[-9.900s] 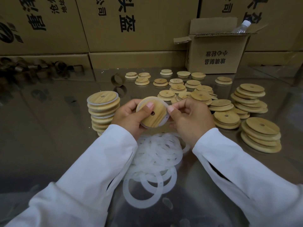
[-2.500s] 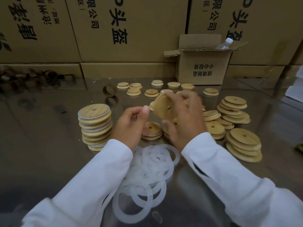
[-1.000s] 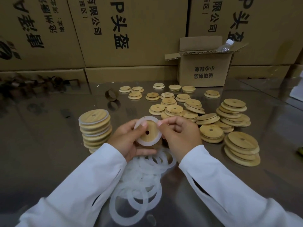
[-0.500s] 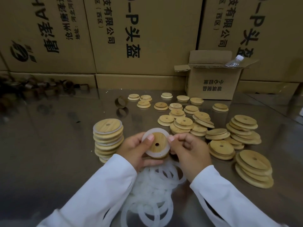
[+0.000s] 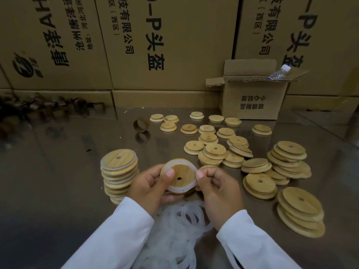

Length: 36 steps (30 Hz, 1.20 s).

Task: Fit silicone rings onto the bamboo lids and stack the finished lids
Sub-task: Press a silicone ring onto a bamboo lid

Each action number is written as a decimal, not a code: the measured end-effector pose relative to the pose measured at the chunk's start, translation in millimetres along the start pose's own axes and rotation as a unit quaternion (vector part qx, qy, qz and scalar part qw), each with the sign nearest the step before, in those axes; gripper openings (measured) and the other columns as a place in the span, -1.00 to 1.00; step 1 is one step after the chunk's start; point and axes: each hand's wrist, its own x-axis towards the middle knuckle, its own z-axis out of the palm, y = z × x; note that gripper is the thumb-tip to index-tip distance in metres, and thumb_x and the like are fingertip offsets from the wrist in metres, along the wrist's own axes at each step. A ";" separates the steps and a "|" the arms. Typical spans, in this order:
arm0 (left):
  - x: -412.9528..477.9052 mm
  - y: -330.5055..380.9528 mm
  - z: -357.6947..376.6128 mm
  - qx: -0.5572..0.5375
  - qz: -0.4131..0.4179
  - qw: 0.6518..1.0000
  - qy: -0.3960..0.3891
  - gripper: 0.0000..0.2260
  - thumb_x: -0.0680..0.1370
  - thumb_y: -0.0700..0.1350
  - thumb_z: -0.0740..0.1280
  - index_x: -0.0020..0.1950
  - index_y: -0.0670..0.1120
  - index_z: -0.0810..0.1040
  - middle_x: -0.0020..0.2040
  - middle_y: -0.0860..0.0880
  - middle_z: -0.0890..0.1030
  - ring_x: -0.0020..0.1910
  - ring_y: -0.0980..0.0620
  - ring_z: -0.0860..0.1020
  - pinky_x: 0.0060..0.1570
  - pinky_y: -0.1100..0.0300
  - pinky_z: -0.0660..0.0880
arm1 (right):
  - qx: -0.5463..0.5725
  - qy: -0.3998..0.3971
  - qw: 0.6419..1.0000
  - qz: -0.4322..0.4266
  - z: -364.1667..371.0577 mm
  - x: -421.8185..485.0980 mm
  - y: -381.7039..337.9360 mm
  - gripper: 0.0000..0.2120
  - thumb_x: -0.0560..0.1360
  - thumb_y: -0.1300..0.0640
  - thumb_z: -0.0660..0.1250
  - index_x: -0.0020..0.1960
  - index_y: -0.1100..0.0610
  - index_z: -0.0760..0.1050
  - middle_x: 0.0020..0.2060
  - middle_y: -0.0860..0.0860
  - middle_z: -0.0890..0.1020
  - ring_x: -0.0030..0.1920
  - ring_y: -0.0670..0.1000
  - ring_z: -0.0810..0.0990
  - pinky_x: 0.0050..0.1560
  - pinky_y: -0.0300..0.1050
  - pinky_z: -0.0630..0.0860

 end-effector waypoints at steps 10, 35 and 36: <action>2.1 -1.8 9.7 -0.084 -0.019 0.996 0.014 -0.77 0.34 -0.02 0.31 -0.14 -0.10 0.67 -0.12 -0.17 0.68 -0.12 -0.12 0.67 -0.31 0.16 0.59 | 0.003 0.031 0.998 -0.052 -0.1 0.6 -5.2 -0.89 0.49 0.19 0.31 -0.22 0.09 0.52 -0.26 0.03 0.63 -0.22 -0.04 0.58 -0.23 -0.37 0.49; -1.9 -1.5 5.2 0.113 0.058 0.991 -0.043 -0.78 0.36 -0.13 0.37 -0.04 -0.18 0.59 -0.26 -0.06 0.68 -0.27 0.06 0.65 -0.26 0.23 0.59 | -0.049 0.039 0.993 -0.101 -3.4 -5.3 -6.2 -0.87 0.44 0.16 0.38 -0.24 -0.04 0.53 -0.27 -0.13 0.63 -0.16 -0.11 0.60 -0.11 -0.20 0.55; -1.3 -1.6 4.7 0.113 0.057 0.991 -0.045 -0.81 0.38 -0.16 0.37 -0.05 -0.17 0.59 -0.27 -0.05 0.68 -0.27 0.05 0.65 -0.26 0.21 0.60 | -0.041 0.040 0.994 -0.095 -4.3 -3.8 -6.4 -0.86 0.43 0.18 0.38 -0.26 -0.02 0.54 -0.28 -0.12 0.64 -0.16 -0.11 0.60 -0.09 -0.18 0.55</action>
